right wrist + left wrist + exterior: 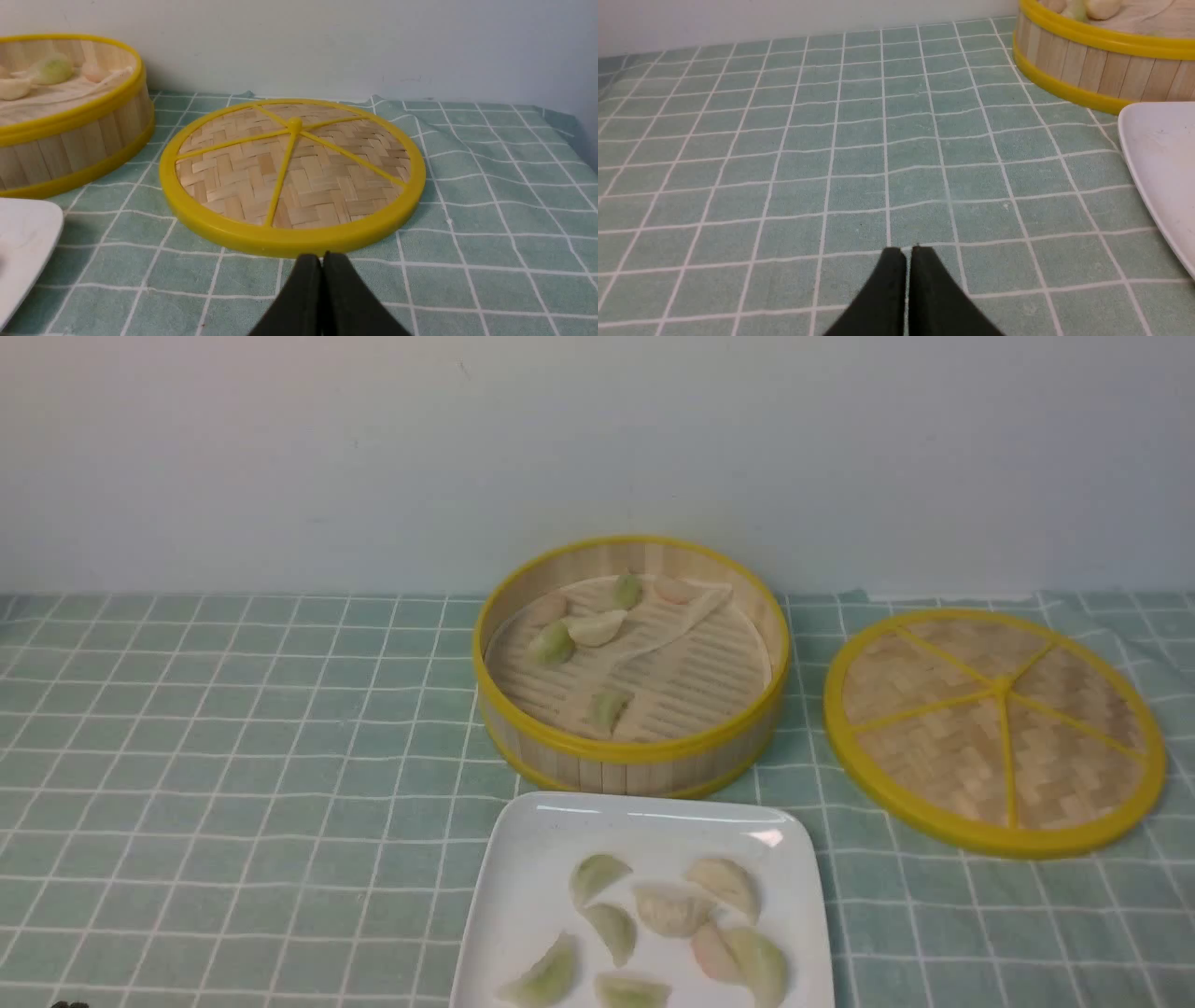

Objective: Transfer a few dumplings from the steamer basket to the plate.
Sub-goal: Use the left arm to grab a dumpling from the steamer

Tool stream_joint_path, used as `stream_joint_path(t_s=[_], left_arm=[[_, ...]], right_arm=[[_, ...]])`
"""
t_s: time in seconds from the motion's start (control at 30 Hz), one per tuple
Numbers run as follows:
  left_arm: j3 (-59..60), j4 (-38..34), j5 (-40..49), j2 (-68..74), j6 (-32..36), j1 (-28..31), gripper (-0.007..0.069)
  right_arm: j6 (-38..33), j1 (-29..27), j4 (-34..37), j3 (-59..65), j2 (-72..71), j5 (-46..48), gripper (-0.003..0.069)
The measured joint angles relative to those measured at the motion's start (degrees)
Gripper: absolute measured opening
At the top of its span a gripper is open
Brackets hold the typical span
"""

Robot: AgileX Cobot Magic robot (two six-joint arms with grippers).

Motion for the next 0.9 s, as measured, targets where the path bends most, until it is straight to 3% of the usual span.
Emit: stream_joint_path(t_s=[0.8, 0.9], left_arm=[[0.0, 0.11, -0.2, 0.0, 0.24, 0.0, -0.0006], [0.23, -2.37, -2.25, 0.0, 0.14, 0.0, -0.0006]], right_arm=[[0.0, 1.0, 0.0, 0.0, 0.0, 0.0, -0.0015], [0.0, 1.0, 0.0, 0.0, 0.0, 0.0, -0.0015]])
